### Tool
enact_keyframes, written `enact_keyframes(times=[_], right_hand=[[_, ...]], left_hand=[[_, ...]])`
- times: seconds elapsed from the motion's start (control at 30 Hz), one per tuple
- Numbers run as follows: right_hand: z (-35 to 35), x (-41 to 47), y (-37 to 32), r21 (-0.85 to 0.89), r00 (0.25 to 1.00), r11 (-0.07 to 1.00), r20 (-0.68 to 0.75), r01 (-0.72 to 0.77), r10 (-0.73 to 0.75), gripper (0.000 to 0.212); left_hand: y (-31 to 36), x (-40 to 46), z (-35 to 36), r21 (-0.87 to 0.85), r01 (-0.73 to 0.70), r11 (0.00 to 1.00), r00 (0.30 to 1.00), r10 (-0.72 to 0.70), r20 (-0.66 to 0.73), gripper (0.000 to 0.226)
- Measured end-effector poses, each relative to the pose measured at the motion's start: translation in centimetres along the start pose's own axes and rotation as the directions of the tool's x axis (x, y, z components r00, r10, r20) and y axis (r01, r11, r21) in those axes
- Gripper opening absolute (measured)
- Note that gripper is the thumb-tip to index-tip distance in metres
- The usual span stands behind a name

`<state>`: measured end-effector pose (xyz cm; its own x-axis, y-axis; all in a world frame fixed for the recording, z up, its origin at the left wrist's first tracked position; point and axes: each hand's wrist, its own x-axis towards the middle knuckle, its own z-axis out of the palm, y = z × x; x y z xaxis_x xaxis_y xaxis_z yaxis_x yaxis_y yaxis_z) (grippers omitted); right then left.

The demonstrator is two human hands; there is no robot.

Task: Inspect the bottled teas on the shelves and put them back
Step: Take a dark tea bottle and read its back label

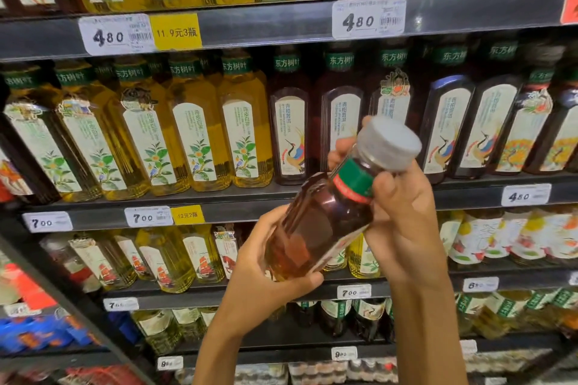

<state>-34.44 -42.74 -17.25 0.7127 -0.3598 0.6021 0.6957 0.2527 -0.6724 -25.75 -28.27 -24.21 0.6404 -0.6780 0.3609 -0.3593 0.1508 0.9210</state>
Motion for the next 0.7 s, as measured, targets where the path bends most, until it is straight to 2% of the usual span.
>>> enact_keyframes(times=[0.1,0.17,0.27,0.37,0.47,0.53,0.6,0.7], right_hand=[[0.4,0.2,0.6,-0.017,0.991,1.000,-0.130,0.022,-0.024,0.044],[0.6,0.4,0.9,-0.054,0.984,0.999,-0.176,0.007,-0.017,0.049],[0.5,0.4,1.4,0.013,0.969,1.000,-0.246,-0.016,0.019,0.053],[0.5,0.4,1.6,0.031,0.941,0.999,-0.336,-0.042,0.050,0.049],[0.7,0.6,1.7,-0.051,0.927,0.996,-0.373,-0.066,0.043,0.053],[0.8,0.8,1.7,-0.098,0.925,0.991,-0.377,-0.096,0.052,0.059],[0.5,0.9,1.5,-0.085,0.931,0.989,-0.355,-0.120,0.083,0.061],[0.1,1.1,1.3,-0.051,0.930,0.980,-0.329,-0.194,0.167,0.066]], left_hand=[[0.4,-0.3,-0.2,-0.038,0.023,0.999,0.997,-0.020,0.075,0.065],[0.4,-0.5,-0.2,-0.107,0.063,0.992,0.990,-0.049,0.129,0.062],[0.5,-0.7,0.0,-0.139,0.105,0.985,0.982,-0.081,0.169,0.061],[0.8,-0.3,0.2,-0.122,0.119,0.985,0.983,-0.099,0.155,0.056],[1.0,0.2,0.7,-0.090,0.142,0.986,0.986,-0.133,0.098,0.036],[0.9,0.2,1.1,-0.111,0.182,0.977,0.983,-0.178,0.052,0.033],[0.8,-0.2,1.3,-0.222,0.273,0.936,0.962,-0.272,0.036,0.040],[0.8,-0.6,1.2,-0.477,0.411,0.777,0.907,-0.402,0.126,0.058]])
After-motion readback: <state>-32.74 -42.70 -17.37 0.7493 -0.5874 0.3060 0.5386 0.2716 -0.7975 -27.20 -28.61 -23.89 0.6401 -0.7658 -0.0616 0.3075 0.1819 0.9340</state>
